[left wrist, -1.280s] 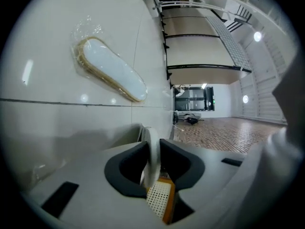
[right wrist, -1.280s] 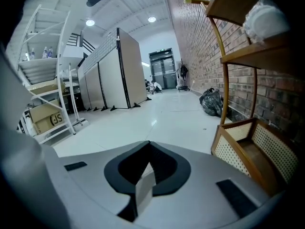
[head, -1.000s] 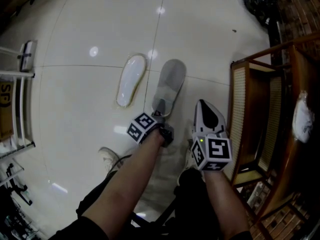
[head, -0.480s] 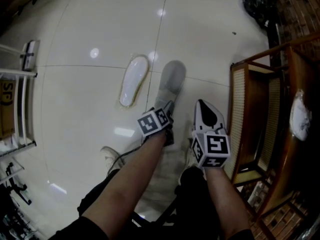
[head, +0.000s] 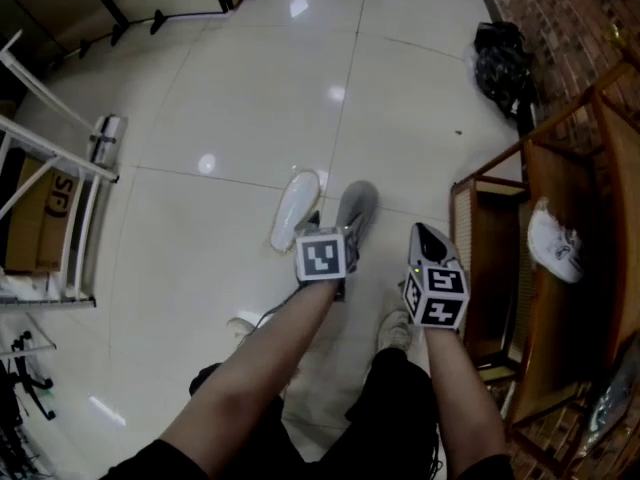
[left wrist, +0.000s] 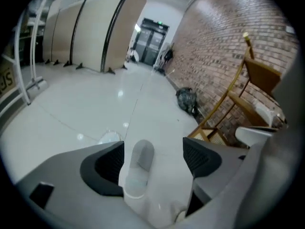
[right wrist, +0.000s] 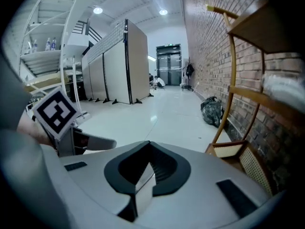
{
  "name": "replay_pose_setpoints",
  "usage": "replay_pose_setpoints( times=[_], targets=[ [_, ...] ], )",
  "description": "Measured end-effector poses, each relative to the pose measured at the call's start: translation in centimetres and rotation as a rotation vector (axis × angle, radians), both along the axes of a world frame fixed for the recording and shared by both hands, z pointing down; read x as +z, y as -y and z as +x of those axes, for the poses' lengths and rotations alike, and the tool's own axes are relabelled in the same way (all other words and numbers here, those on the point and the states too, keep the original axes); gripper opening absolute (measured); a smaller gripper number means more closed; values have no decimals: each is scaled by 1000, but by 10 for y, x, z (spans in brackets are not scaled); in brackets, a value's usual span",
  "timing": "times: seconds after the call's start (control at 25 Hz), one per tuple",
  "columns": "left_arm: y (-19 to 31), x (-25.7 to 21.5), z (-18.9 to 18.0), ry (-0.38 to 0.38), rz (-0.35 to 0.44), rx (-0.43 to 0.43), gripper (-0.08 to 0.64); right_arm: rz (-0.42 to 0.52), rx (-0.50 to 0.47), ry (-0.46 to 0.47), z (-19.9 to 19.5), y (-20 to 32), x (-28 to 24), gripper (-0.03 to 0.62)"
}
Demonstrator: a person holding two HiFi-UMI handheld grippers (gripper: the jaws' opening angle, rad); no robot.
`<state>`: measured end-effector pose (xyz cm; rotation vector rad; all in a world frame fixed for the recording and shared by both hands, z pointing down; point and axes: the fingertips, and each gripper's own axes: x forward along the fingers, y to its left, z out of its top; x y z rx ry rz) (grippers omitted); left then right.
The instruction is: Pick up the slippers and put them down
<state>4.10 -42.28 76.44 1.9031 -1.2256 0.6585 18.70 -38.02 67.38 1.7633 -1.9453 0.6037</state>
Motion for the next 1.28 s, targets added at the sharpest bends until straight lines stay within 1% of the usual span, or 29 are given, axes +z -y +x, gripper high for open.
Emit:
replay_pose_setpoints(
  times=[0.12, 0.16, 0.2, 0.36, 0.48, 0.52, 0.56, 0.64, 0.72, 0.8, 0.84, 0.88, 0.92, 0.96, 1.16, 1.28],
  targets=[
    [19, -75, -15, 7, 233, 14, 393, 70, 9, -14, -2, 7, -56, 9],
    [23, -96, -19, 16, 287, 20, 393, 94, 6, -22, -2, 8, -72, 9],
    [23, -115, -22, 21, 322, 21, 393, 115, 5, -27, -1, 7, -87, 9],
    [6, -191, -38, -7, 402, 12, 393, 207, 7, -8, -4, -17, -145, 9],
    [-13, -261, -52, -24, 511, 29, 393, 283, -28, -32, -20, -40, -193, 9],
    [-19, -285, -57, -34, 555, 21, 345, 307, -40, -42, -25, -47, -209, 9],
    [-25, -307, -62, -48, 598, 10, 311, 333, -50, -49, -30, -53, -225, 9],
    [-38, -347, -67, -72, 673, 6, 308, 387, -63, -47, -38, -63, -256, 9],
    [-59, -382, -70, -94, 748, 26, 251, 443, -70, -33, -46, -77, -284, 9],
    [-93, -413, -76, -117, 842, 52, 127, 501, -80, -17, -56, -104, -308, 11],
    [-111, -425, -80, -126, 889, 63, 76, 532, -87, -12, -61, -119, -318, 9],
    [-128, -433, -84, -134, 927, 72, 52, 560, -97, -12, -66, -134, -326, 9],
    [-142, -437, -89, -141, 954, 77, 20, 582, -106, -18, -70, -147, -332, 9],
    [-155, -439, -95, -146, 971, 78, 5, 598, -115, -28, -74, -159, -336, 9],
    [-204, -444, -132, -152, 1021, 52, 5, 655, -163, -73, -91, -209, -347, 9],
    [-233, -450, -145, -155, 1055, 55, 5, 681, -185, -73, -96, -236, -352, 9]
  ],
)
